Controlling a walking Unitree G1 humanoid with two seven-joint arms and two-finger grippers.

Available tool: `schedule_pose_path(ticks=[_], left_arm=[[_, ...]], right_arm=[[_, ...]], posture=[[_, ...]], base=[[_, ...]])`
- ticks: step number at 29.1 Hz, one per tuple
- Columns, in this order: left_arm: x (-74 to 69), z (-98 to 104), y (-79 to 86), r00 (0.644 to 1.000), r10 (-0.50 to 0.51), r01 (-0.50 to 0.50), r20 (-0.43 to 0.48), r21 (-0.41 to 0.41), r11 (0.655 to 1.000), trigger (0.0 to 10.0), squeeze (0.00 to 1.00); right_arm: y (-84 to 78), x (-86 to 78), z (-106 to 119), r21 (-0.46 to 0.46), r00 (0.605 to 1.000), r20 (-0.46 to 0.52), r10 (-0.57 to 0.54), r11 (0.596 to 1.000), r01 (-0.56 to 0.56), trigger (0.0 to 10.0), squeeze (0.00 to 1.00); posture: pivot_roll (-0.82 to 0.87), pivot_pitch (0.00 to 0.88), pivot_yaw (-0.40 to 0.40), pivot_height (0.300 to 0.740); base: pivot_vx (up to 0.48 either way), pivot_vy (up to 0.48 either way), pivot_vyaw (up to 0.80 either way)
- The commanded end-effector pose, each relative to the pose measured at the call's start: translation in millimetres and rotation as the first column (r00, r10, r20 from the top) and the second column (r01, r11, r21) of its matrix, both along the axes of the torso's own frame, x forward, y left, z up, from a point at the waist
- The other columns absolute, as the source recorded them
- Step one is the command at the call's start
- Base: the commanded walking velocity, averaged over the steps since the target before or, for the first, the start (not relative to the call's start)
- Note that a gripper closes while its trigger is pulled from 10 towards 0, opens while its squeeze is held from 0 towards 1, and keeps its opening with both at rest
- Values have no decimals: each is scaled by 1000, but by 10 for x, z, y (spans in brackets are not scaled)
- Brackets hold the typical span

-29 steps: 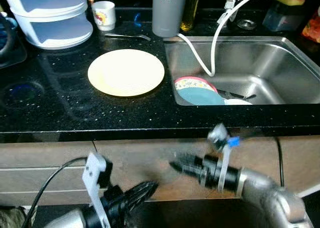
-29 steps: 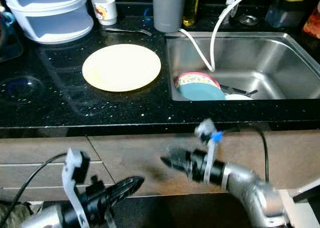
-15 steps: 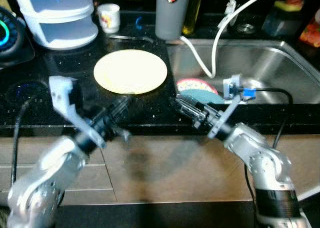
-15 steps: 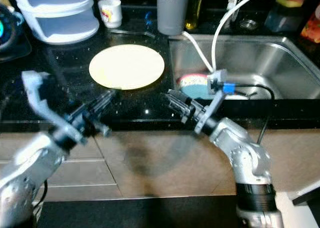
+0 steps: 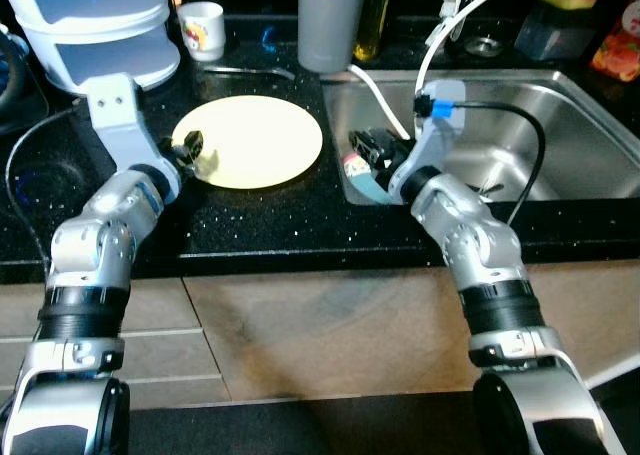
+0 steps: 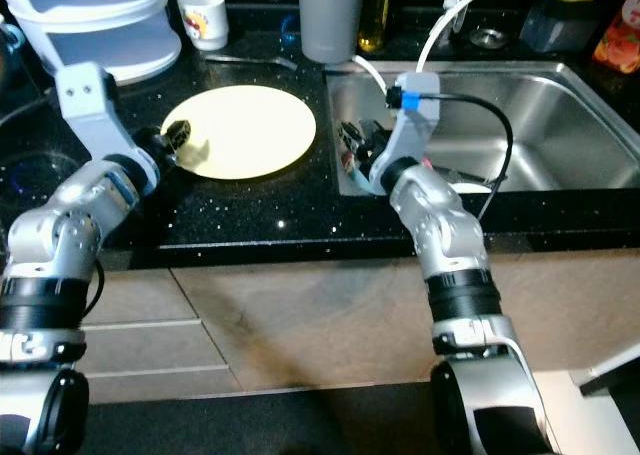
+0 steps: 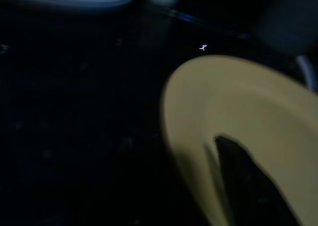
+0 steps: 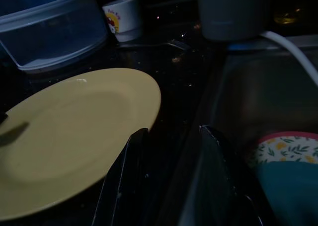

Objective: Kitchen organization

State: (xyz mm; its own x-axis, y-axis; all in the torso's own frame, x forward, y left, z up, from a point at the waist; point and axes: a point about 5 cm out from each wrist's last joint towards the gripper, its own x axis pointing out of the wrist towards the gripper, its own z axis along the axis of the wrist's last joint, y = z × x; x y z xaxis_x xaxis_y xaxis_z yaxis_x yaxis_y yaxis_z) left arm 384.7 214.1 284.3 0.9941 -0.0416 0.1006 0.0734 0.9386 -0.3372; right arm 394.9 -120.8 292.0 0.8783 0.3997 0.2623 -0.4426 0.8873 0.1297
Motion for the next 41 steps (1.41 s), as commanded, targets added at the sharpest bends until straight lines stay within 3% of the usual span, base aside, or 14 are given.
schedule_pose_path(ticks=[1,5,6,8,9,13,17,21,26,27,28,29,41], left_arm=[[43,-50,59,1000,18,-19,-23,-76,997,10000,1000],[98,-53,94,999,15,-19,-29,-132,991,10000,1000],[118,-70,93,999,6,-12,-40,-147,989,10000,796],[147,-120,74,997,-20,9,-72,-151,989,10000,102],[158,-153,54,995,-43,28,-90,-155,988,10000,0],[212,-272,-25,980,-94,78,-176,-93,993,10000,0],[240,-289,-65,973,-114,96,-198,-100,990,10000,0],[303,-352,-231,951,-172,149,-256,-108,983,10000,0],[328,-389,-325,940,-195,166,-282,-123,978,10000,0],[335,-405,-328,938,-189,158,-290,-128,979,4549,0],[335,-405,-328,938,-189,158,-290,-128,979,4549,0],[338,-424,-316,939,-179,140,-295,-149,979,0,0],[335,-507,-226,939,-157,80,-305,-249,965,0,0]], right_arm=[[24,24,9,7,1000,17,5,1000,-6,10000,0],[25,66,12,5,1000,25,-2,1000,2,10000,0],[26,78,9,4,1000,26,-3,1000,3,10000,0],[32,90,1,3,1000,25,-1,1000,1,10000,0],[35,93,-4,5,1000,23,0,1000,0,10000,0],[31,117,-17,36,1000,4,7,999,-7,10000,0],[17,130,-20,43,1000,-1,2,999,-2,10000,0],[-2,152,-32,73,1000,-16,-1,997,2,10000,0],[-11,167,-31,88,1000,-16,-4,996,5,10000,0],[-17,171,-30,96,1000,-18,-4,995,6,10000,0],[-17,171,-30,96,1000,-18,-4,995,6,10000,0],[-22,173,-29,102,1000,-20,-4,995,6,10000,0],[-48,195,-63,155,999,-46,-9,988,17,10000,0]], posture=[[10,181,3,740],[10,186,4,740],[10,186,4,740],[10,186,4,740],[10,186,4,740],[10,186,4,740],[10,186,4,740],[11,196,4,740],[10,201,7,740],[10,203,10,740],[10,203,10,740],[10,204,13,740],[16,209,10,740]], base=[[0,0,0],[0,0,0],[0,0,0],[0,0,0],[0,0,0],[0,0,0],[0,0,0],[0,0,0],[0,0,0],[0,0,0],[0,0,0],[0,0,0],[0,0,0]])
